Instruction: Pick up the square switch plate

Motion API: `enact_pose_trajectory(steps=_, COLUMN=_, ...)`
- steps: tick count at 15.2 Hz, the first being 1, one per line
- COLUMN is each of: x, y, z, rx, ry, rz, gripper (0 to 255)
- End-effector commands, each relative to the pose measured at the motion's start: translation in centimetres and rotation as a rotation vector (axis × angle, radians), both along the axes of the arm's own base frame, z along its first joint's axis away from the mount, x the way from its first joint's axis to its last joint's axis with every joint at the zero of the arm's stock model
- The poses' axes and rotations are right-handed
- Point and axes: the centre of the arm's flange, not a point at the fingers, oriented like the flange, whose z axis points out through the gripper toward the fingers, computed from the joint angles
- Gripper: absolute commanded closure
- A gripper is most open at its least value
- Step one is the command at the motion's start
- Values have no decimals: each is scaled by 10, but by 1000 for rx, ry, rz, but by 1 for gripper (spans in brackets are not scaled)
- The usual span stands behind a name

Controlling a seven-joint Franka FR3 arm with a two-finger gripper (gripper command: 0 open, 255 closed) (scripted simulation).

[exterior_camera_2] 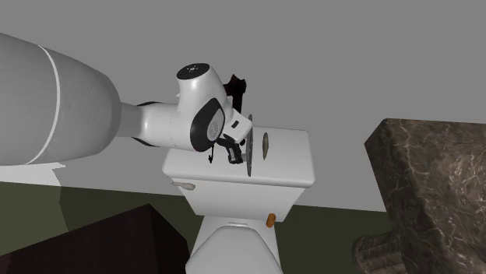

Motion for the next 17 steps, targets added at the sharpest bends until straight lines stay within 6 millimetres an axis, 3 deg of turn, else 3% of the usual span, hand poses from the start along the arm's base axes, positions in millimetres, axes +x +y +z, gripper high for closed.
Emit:
enact_pose_trajectory(steps=1, x=0, y=0, z=0, rx=0, ry=1, rz=0, gripper=255)
enact_pose_trajectory(steps=4, x=0, y=0, z=0, rx=0, ry=1, rz=0, gripper=255)
enact_pose_trajectory(steps=17, x=0, y=0, z=68, rx=0, ry=1, rz=0, gripper=255)
